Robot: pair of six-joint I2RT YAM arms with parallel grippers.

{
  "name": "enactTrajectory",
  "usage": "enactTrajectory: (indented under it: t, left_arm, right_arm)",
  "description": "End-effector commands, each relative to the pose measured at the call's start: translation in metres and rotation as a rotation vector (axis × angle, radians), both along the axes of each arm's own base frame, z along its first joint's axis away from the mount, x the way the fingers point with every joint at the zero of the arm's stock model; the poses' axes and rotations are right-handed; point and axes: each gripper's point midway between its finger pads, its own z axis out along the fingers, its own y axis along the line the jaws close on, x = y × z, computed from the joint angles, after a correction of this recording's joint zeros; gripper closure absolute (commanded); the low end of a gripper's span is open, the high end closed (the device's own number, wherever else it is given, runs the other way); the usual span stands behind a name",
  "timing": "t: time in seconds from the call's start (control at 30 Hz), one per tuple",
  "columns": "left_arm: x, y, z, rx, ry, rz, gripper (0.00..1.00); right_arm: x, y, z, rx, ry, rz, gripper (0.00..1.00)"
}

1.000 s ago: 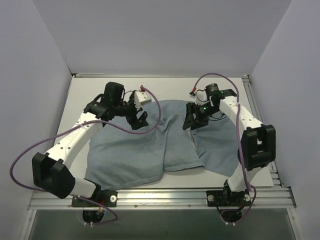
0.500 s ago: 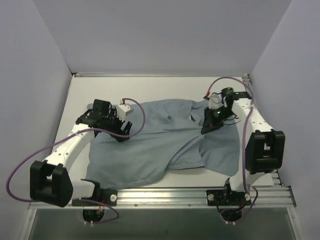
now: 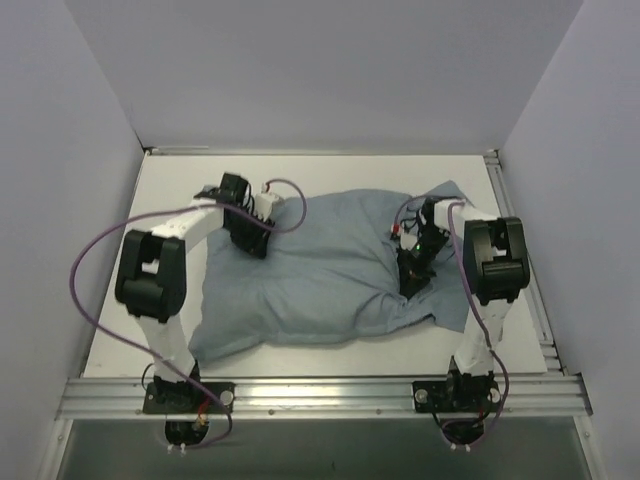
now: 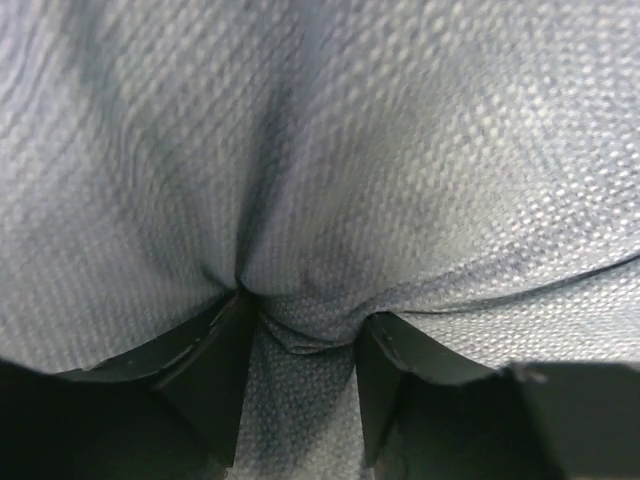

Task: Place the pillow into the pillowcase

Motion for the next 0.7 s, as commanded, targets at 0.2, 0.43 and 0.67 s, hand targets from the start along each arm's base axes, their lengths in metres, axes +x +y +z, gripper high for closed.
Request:
enactTrajectory:
  t: [0.2, 0.43, 0.67]
  left_arm:
    - [0.167, 0.014, 0.073, -0.033, -0.301, 0.117, 0.3]
    - [0.099, 0.07, 0.124, -0.032, -0.351, 0.077, 0.06]
    - [0.001, 0.109, 0.08, 0.013, -0.164, -0.037, 0.03]
  right_arm:
    - [0.15, -0.031, 0.02, -0.2, -0.377, -0.019, 1.0]
    - [0.109, -0.097, 0.07, -0.217, -0.483, 0.029, 0.18]
    - [0.074, -0.131, 0.054, -0.321, -0.596, 0.21, 0.13]
